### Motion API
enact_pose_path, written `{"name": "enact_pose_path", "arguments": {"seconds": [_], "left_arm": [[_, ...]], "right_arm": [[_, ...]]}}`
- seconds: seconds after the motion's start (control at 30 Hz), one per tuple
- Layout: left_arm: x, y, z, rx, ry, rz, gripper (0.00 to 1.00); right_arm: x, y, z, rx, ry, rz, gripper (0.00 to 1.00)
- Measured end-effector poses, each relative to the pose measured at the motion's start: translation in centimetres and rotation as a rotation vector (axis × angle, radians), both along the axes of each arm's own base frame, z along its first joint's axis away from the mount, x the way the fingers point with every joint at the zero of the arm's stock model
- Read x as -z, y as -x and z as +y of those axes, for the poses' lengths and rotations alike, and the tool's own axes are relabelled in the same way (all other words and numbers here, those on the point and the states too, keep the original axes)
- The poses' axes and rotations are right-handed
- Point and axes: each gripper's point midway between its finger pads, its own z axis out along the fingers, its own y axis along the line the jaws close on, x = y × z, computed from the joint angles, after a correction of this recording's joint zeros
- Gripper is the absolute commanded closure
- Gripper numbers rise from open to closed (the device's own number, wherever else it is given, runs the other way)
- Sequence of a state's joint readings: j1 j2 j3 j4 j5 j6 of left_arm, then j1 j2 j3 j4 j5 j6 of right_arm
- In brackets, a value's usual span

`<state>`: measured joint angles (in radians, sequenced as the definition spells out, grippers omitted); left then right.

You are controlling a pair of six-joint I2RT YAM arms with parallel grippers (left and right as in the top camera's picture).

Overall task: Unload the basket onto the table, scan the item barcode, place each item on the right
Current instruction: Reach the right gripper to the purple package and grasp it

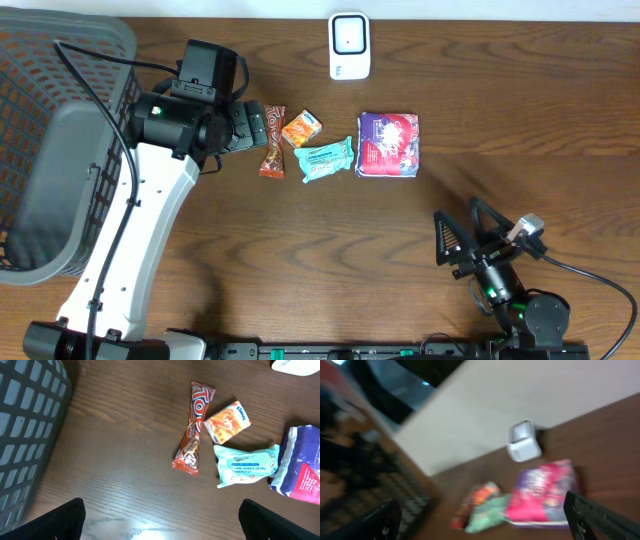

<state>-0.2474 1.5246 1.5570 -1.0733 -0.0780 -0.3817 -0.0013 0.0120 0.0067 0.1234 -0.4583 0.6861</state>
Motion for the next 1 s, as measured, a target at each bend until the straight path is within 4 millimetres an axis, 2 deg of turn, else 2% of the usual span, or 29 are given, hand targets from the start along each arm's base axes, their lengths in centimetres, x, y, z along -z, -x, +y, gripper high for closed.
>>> {"name": "enact_pose_path", "arguments": {"seconds": [0.23, 0.57, 0.73, 0.9, 1.0], "left_arm": [[0.0, 0.0, 0.0, 0.0, 0.0, 0.0, 0.02], [0.0, 0.0, 0.0, 0.0, 0.0, 0.001, 0.02], [0.0, 0.0, 0.0, 0.0, 0.0, 0.0, 0.02], [0.0, 0.0, 0.0, 0.0, 0.0, 0.0, 0.02], [0.0, 0.0, 0.0, 0.0, 0.0, -0.001, 0.02]], "right_arm": [[-6.7, 3.3, 2.2, -0.178, -0.078, -0.26, 0.01], [-8.6, 4.6, 3.3, -0.266, -0.1, -0.22, 0.01], [-9.4, 3.9, 2.9, -0.203, -0.018, -0.127, 0.01], [-10.8, 1.3, 1.9, -0.116, 0.141, 0.026, 0.01], [-10.5, -0.8, 1.7, -0.112, 0.221, 0.162, 0.01]]}}
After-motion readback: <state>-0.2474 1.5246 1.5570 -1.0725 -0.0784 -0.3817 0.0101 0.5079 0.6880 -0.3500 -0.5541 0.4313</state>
